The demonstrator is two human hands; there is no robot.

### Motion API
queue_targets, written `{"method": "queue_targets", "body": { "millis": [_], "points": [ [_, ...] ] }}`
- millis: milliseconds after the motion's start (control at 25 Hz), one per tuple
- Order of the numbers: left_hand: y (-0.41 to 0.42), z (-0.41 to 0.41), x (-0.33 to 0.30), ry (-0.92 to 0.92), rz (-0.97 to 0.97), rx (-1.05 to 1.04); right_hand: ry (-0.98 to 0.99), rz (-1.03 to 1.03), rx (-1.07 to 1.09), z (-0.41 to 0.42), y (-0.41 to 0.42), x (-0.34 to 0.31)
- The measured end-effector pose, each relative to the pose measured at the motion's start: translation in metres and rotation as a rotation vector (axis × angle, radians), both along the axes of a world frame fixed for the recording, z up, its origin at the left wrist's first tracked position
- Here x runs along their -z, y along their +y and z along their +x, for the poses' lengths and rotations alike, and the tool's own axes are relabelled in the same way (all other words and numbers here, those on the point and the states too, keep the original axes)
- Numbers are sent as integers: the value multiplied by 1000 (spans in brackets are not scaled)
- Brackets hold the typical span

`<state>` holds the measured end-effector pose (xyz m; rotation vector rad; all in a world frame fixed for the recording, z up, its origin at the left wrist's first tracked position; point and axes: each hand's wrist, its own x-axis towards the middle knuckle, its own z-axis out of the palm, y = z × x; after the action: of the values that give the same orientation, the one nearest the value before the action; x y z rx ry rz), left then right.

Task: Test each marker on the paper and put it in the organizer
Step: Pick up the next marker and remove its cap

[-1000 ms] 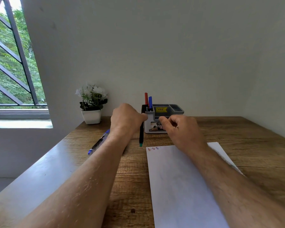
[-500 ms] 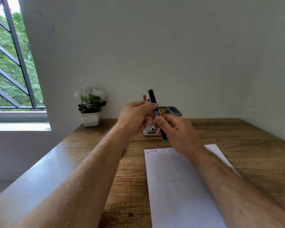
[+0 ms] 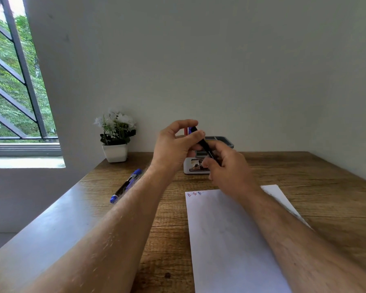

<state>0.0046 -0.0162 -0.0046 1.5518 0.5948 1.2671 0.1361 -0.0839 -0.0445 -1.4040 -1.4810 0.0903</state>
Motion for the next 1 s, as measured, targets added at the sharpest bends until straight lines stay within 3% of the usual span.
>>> {"method": "queue_targets", "body": {
  "millis": [200,600,1000],
  "points": [
    [1,2,1,-75,-92,5,-55,19,66,2,0,-2],
    [0,3,3,22,-135,36,-97,-5,185,5,-1,-5],
    [3,-6,-5,-115,-184,17,-148,5,288,5,-3,-6]
  ]
}}
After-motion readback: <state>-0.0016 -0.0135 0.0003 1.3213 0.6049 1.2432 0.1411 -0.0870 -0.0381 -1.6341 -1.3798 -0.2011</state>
